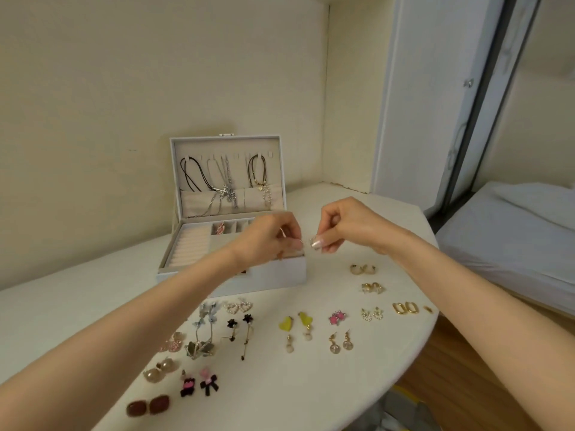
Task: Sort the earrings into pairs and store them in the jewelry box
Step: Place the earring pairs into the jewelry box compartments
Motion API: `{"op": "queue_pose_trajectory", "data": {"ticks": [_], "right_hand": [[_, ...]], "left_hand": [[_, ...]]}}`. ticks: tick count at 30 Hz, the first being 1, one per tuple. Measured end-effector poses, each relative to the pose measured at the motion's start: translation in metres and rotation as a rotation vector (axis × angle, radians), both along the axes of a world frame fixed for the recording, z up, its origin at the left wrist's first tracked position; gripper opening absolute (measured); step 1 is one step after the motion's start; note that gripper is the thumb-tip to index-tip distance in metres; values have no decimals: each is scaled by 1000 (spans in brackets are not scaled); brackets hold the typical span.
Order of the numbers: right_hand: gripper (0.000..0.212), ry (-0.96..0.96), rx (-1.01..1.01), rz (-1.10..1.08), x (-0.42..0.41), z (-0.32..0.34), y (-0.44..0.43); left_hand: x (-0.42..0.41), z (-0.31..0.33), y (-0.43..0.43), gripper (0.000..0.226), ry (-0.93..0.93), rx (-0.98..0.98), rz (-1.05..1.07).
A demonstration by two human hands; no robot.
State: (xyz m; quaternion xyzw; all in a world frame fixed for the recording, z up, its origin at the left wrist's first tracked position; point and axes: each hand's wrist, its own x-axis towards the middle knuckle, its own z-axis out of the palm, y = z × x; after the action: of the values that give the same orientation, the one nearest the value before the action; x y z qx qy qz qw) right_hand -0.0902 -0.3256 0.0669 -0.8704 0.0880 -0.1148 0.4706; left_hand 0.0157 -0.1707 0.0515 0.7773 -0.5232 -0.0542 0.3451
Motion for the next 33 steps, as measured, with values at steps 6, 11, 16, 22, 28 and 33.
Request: {"op": "queue_pose_trajectory", "data": {"ticks": [6, 11, 16, 22, 28, 33], "right_hand": [[17, -60, 69, -25, 32, -2, 8], [12, -68, 145, -112, 63, -10, 13], [13, -75, 131, -187, 87, -16, 18], [13, -97, 149, -214, 96, -26, 17], [18, -102, 134, -210, 97, -28, 16], [21, -112, 152, -214, 98, -31, 15]], "left_hand": [[56, 1, 13, 17, 39, -62, 165], [104, -7, 12, 20, -41, 2, 308], [129, -4, 0, 19, -161, 132, 305], [140, 0, -16, 18, -232, 236, 164], [147, -4, -26, 28, -254, 250, 99], [148, -10, -28, 28, -314, 220, 117]]}}
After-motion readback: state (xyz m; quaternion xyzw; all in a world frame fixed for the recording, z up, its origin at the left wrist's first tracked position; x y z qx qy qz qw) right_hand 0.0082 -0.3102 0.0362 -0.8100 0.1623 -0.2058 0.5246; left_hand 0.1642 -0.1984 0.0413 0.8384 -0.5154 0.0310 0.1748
